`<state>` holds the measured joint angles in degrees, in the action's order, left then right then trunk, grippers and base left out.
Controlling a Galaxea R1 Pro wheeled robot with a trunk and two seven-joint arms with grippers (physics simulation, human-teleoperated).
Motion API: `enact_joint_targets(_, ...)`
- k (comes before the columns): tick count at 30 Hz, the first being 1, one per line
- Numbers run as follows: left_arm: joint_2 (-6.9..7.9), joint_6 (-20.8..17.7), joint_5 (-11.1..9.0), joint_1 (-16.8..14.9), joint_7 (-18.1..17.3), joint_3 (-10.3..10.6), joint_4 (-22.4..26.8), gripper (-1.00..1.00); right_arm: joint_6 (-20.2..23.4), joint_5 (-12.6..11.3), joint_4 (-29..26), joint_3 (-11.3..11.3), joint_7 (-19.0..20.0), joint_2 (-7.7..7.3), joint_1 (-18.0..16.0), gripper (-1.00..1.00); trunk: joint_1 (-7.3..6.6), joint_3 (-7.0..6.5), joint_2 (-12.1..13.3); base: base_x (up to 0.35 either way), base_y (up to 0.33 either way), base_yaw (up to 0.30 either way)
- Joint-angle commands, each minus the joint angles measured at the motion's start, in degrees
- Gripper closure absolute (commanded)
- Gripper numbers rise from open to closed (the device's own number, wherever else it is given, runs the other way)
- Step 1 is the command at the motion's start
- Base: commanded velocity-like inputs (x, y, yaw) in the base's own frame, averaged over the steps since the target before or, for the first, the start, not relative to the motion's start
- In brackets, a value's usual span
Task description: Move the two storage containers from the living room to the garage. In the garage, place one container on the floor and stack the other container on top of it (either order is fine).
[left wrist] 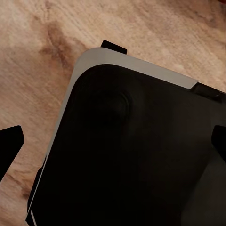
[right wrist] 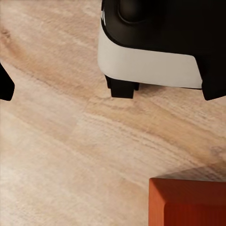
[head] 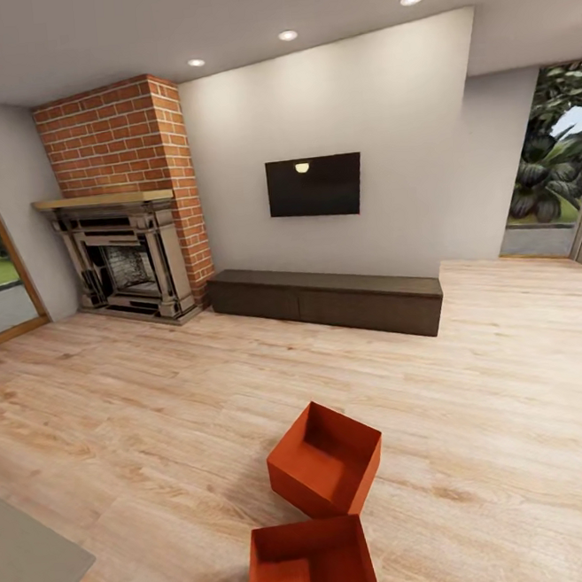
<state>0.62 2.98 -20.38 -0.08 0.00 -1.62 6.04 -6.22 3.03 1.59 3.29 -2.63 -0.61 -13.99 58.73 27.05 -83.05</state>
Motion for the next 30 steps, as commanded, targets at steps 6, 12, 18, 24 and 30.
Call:
enact_joint_targets(6,-0.01,0.10,-0.08,-0.01,0.00,-0.14,0.05,-1.00,-0.34,0.62,0.17,0.31,-0.27,-0.20,-0.07,-1.00,0.00,0.21,-0.03,0.000,0.000,-0.006)
enact_joint_targets(12,0.03,0.10,0.21,0.01,0.00,0.13,0.02,-1.00,-0.41,0.71,0.17,0.38,-0.27,-0.42,-0.07,-1.00,0.00,0.71,-0.03,0.000,0.000,0.027)
enact_joint_targets(18,0.10,0.10,0.25,-0.01,0.00,0.11,0.16,-1.00,-0.50,0.74,0.17,0.36,-0.27,-0.43,-0.07,-1.00,0.00,1.24,-0.03,0.000,0.000,0.064)
enact_joint_targets(24,0.04,0.10,0.31,-0.01,0.00,0.20,0.11,-1.00,-0.55,0.24,0.17,0.26,-0.27,-0.43,-0.07,-1.00,0.00,1.79,-0.03,0.000,0.000,0.067)
enact_joint_targets(30,0.08,0.10,0.34,-0.01,0.00,0.21,0.11,-1.00,-0.50,0.14,0.17,0.23,-0.24,-0.49,-0.07,-1.00,0.00,2.33,-0.03,0.000,0.000,0.062)
